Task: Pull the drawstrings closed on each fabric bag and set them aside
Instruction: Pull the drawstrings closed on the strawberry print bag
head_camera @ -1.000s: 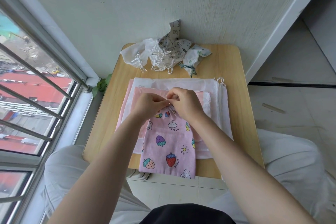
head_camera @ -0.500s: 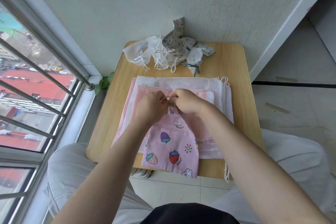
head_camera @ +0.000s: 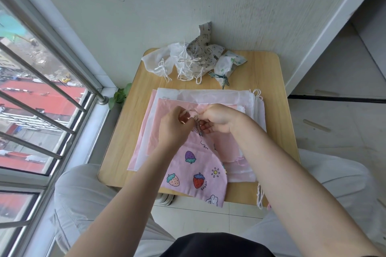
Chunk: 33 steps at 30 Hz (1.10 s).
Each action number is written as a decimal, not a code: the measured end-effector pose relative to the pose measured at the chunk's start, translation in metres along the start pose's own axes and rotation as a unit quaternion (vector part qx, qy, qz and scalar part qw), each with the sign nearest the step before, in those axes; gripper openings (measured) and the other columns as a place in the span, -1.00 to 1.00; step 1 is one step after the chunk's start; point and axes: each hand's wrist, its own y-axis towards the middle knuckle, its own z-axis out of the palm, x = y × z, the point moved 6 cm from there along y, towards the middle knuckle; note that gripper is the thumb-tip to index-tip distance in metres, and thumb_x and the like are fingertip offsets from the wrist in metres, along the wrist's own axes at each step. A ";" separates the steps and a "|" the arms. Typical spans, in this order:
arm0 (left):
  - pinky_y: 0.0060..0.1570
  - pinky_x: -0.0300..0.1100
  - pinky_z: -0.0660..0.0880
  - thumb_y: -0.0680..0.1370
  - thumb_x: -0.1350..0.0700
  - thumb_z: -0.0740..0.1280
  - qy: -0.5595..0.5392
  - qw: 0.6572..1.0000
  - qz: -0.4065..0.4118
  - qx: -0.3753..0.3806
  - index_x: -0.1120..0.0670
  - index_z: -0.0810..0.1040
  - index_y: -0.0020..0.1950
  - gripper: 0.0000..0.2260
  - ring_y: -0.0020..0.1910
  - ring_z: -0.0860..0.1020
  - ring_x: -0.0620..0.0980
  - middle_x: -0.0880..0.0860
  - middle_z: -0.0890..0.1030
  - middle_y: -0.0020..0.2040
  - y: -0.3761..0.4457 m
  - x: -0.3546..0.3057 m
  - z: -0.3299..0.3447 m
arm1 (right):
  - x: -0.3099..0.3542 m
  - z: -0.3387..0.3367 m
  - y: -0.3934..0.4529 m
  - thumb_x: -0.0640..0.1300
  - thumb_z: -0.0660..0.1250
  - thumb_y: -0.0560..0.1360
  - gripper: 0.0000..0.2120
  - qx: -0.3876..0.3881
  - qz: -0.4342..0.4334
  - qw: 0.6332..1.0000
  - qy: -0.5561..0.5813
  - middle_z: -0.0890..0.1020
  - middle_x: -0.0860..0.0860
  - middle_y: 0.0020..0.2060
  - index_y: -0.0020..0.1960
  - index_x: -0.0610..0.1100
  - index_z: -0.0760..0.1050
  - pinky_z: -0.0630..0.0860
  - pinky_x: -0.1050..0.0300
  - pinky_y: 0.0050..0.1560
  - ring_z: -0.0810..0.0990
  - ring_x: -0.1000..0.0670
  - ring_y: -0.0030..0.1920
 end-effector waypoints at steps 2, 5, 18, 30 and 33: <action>-0.23 -0.28 0.50 0.45 0.13 0.42 -0.046 0.999 0.003 0.016 0.06 0.54 -0.07 -0.89 -0.19 0.59 -0.13 -0.11 0.60 -0.19 -0.002 -0.001 0.002 | 0.000 -0.003 0.002 -0.30 0.16 0.62 -0.87 -0.026 -0.002 1.000 0.008 0.50 -0.11 -0.29 -0.01 -0.22 0.48 0.47 0.08 -0.17 0.50 -0.05 -0.30; -0.22 -0.09 0.57 0.47 0.06 0.44 -0.016 1.000 0.012 0.007 0.07 0.60 -0.09 -0.89 -0.21 0.61 -0.04 -0.05 0.64 -0.23 -0.002 -0.001 0.003 | 0.002 -0.003 0.000 -0.31 0.19 0.59 -0.89 -0.036 -0.006 0.999 0.009 0.48 -0.11 -0.33 -0.04 -0.22 0.49 0.47 0.10 -0.20 0.49 -0.05 -0.33; -0.50 -0.25 0.20 0.44 0.10 0.40 0.001 1.000 -0.007 0.025 0.22 0.45 -0.33 -0.75 -0.46 0.29 -0.07 0.07 0.44 -0.45 0.010 -0.008 0.000 | 0.006 -0.008 -0.009 -0.39 0.28 0.51 -0.85 -0.061 -0.058 0.996 0.012 0.61 -0.12 -0.32 -0.14 -0.22 0.57 0.50 0.17 -0.23 0.57 0.01 -0.37; -0.44 -0.23 0.24 0.59 0.10 0.18 -0.191 0.958 -0.132 0.166 0.12 0.41 -0.32 -0.71 -0.45 0.29 -0.04 -0.03 0.39 -0.43 0.006 -0.006 0.007 | 0.007 -0.016 -0.013 -0.19 0.44 0.49 -0.90 -0.158 -0.140 0.976 -0.049 0.62 -0.05 -0.34 -0.18 -0.17 0.58 0.51 0.20 -0.30 0.58 0.02 -0.36; -0.42 -0.22 0.21 0.62 0.04 0.21 -0.128 0.966 -0.092 0.205 0.11 0.36 -0.32 -0.67 -0.44 0.26 -0.03 -0.01 0.32 -0.42 0.006 -0.002 0.007 | 0.005 -0.032 -0.013 -0.20 0.44 0.49 -0.87 -0.226 -0.149 0.960 -0.070 0.60 -0.04 -0.36 -0.16 -0.21 0.51 0.49 0.22 -0.34 0.54 0.05 -0.43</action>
